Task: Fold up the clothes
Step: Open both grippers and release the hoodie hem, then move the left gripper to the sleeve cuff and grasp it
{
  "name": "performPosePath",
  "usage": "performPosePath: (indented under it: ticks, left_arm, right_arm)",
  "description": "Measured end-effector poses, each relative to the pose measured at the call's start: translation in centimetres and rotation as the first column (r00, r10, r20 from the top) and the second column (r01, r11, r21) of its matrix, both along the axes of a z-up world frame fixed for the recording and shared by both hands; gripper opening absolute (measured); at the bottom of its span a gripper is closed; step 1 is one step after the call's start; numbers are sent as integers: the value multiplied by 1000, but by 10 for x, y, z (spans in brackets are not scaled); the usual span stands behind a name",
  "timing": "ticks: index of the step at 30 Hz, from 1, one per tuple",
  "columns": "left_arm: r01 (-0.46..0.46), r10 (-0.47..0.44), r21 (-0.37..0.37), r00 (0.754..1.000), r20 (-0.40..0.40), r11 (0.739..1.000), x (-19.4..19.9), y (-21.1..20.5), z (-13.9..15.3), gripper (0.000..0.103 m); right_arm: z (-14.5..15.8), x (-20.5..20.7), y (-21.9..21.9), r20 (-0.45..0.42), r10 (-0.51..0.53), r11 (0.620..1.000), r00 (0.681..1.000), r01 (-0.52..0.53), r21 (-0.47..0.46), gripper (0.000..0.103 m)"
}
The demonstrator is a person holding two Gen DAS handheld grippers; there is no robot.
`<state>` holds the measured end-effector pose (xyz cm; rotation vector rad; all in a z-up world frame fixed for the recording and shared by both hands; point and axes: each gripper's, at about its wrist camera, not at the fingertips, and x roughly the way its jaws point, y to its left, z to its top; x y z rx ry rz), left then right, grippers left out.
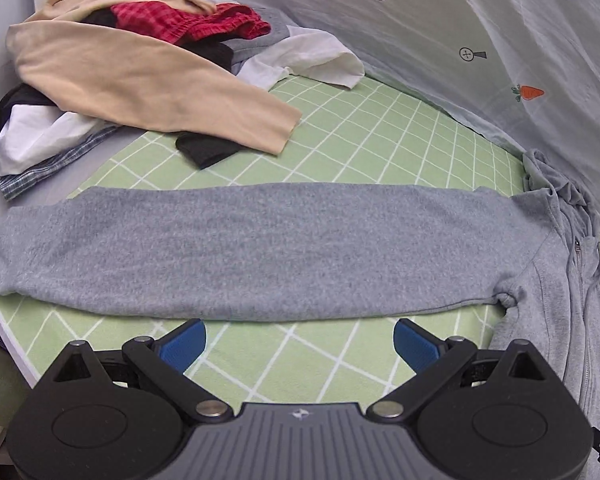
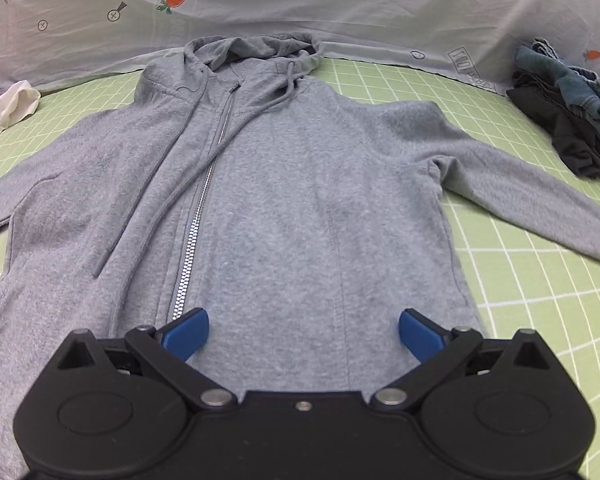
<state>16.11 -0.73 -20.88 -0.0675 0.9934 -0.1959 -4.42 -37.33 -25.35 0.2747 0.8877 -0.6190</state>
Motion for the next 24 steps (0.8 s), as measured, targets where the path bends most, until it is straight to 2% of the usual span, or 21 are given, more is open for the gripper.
performPosePath:
  ticks: [4, 10, 13, 17, 24]
  left_arm:
    - [9, -9, 37, 1000, 12, 999, 1, 33, 0, 99]
    - [-26, 24, 57, 999, 41, 998, 20, 90, 2, 100]
    - [-41, 39, 59, 998, 45, 997, 31, 115, -3, 100]
    - [-5, 4, 62, 1000, 17, 998, 46, 131, -14, 100]
    - [50, -52, 69, 998, 20, 996, 59, 131, -31, 99]
  right_arm:
    - [-5, -13, 14, 33, -114, 993, 993, 114, -1, 103]
    - [-11, -22, 35, 86, -250, 966, 964, 254, -42, 103]
    - [-14, -24, 42, 113, -281, 955, 953, 289, -63, 103]
    - [-17, -26, 50, 149, -321, 938, 935, 335, -89, 103]
    - [-21, -29, 61, 194, -371, 910, 908, 398, -120, 103]
